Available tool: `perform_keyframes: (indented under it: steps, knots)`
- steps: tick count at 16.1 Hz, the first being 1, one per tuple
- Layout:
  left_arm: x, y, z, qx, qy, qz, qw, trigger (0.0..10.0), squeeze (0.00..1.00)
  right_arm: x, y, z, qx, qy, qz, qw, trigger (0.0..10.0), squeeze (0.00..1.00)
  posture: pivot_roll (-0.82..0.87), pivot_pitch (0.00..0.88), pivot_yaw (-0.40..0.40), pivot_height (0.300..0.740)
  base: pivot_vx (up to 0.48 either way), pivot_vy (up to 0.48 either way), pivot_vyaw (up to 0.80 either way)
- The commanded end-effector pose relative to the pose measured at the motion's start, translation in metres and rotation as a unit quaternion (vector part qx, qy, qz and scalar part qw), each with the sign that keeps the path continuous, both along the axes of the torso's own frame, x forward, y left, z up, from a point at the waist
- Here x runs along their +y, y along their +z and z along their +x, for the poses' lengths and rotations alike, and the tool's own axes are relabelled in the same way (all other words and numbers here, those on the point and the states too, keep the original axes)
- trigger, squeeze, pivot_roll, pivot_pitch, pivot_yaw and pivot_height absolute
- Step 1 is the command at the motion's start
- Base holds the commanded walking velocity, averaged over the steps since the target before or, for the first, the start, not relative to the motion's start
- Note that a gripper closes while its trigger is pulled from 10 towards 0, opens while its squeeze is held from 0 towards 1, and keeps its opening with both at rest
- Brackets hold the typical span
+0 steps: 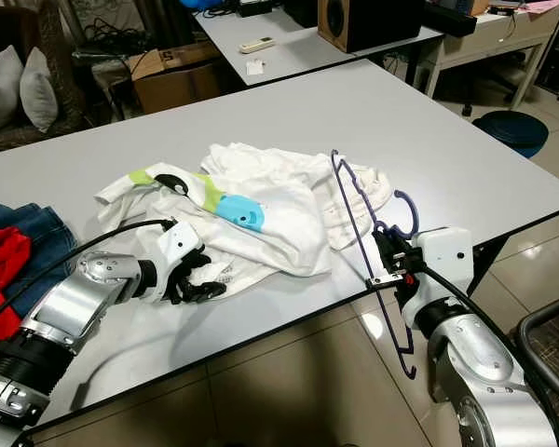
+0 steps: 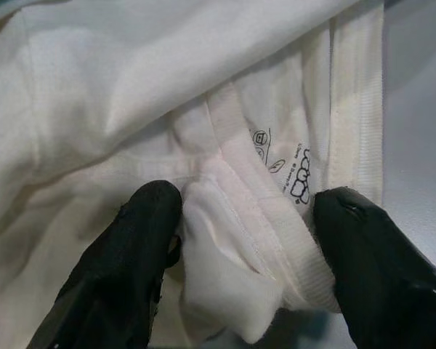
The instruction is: Hang hanger
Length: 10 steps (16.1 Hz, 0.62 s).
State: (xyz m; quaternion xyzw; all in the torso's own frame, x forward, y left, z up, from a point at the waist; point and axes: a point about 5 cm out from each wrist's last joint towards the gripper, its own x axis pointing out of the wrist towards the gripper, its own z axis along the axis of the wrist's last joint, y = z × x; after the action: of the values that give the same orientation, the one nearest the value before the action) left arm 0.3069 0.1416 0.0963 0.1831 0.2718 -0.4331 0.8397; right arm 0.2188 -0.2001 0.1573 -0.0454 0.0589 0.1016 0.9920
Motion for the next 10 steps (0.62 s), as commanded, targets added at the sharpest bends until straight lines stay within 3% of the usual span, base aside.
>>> perform_keyframes:
  steps: [1, 10]
  knots:
    - [0.0053, 0.0013, 0.0008, -0.003, 0.005, 0.011, 1.000, 10.0, 0.00, 0.0003, 0.0033, -0.0004, -0.008, 0.001, -0.004, 1.000, 10.0, 0.00, -0.06, 0.000, 0.137, 0.740, 0.000, 0.000, 0.00]
    - [0.0053, 0.0013, 0.0008, -0.003, 0.005, 0.011, 1.000, 10.0, 0.00, 0.0003, 0.0033, -0.0004, -0.008, 0.001, -0.004, 1.000, 10.0, 0.00, -0.06, 0.000, 0.137, 0.740, 0.000, 0.000, 0.00]
